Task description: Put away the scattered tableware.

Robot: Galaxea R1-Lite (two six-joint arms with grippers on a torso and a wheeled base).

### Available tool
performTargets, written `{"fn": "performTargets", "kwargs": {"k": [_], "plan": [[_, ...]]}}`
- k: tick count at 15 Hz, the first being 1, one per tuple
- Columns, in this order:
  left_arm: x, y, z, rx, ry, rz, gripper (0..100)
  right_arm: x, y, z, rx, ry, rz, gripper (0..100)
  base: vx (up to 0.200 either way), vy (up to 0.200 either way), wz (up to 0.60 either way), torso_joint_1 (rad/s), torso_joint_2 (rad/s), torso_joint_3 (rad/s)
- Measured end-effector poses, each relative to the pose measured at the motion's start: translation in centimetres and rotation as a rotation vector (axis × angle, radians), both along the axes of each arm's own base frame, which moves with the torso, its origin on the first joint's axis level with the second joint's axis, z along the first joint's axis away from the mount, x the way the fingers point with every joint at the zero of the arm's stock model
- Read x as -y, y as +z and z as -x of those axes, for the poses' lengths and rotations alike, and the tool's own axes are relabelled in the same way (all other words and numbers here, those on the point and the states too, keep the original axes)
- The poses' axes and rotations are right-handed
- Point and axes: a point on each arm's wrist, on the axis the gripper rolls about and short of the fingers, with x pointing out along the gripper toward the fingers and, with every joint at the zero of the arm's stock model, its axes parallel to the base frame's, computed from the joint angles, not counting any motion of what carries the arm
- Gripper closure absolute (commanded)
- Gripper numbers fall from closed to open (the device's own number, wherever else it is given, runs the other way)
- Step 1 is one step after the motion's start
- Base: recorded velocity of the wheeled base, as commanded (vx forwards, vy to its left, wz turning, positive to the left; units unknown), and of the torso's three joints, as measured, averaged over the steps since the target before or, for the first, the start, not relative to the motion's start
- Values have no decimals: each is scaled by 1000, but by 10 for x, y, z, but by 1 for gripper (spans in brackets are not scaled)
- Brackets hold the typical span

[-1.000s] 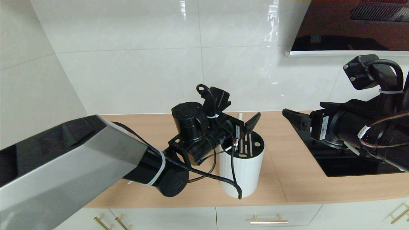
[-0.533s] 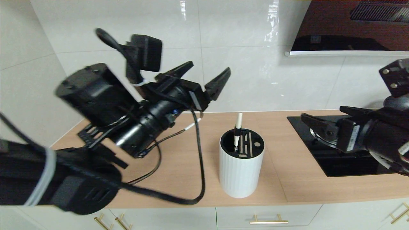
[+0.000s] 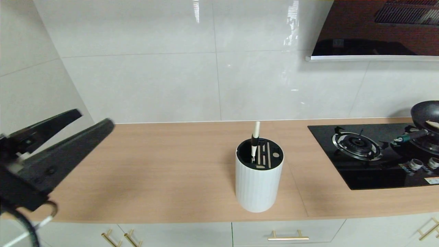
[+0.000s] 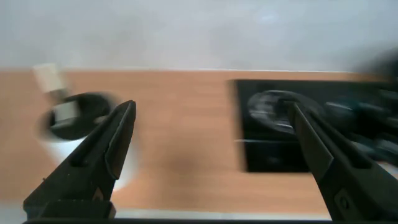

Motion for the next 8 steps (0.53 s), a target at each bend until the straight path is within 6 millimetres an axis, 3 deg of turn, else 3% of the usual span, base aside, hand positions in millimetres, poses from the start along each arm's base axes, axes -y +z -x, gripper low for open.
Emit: {"fn": "performTargets", "kwargs": {"k": [4,8], "plan": [[-42,-23,70,-21,165,14,0,19,-26,55,39,-153,42,0,0,0,0,0,0,0],[-52,-63,125,-39,251,6,0,24,-48,95,70,-256,61,0,0,0,0,0,0,0]]}}
